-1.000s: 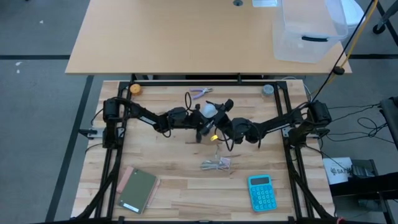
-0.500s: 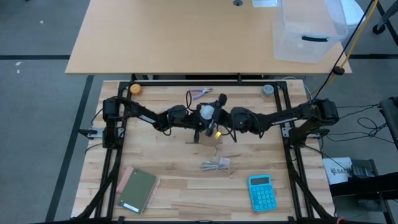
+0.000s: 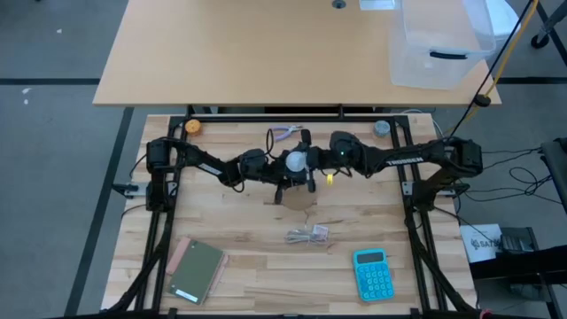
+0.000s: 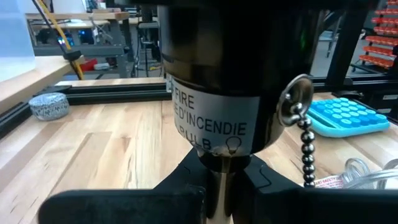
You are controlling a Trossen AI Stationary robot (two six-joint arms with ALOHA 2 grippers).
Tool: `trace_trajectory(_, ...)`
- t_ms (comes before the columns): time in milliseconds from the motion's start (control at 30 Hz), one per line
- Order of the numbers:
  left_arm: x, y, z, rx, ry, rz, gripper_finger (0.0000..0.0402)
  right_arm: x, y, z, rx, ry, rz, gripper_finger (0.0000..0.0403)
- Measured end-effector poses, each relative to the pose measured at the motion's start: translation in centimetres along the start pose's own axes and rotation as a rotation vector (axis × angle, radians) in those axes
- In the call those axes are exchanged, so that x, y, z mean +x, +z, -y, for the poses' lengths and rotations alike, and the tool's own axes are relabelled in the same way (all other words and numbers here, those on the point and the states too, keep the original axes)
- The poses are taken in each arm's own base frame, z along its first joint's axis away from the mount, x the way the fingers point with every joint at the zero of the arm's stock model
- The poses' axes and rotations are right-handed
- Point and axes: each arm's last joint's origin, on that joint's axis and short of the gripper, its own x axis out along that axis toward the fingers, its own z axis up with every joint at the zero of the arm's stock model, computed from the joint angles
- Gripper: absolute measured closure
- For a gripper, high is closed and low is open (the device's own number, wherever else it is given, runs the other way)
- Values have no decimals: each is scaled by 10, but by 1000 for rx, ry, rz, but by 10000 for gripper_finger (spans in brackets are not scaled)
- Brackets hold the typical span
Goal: Screw lightbulb
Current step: Remove the light bulb from the brown lamp
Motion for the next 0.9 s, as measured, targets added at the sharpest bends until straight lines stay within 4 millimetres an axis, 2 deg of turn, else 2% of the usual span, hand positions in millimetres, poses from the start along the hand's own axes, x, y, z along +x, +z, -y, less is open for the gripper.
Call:
trace_trajectory(200,0,0,0,-3,-33,-4,371,-7,-6,17,56,155,22,190)
trace_trajectory(500,0,0,2,-4,-120,1,371,-16,-7,29,78,372,87,192)
trace_trajectory(800,0,0,2,-11,-106,-2,371,-16,-5,30,118,353,97,192)
trace_trajectory(900,-1,-1,1,-12,-99,-4,371,-14,-4,26,129,326,92,180)
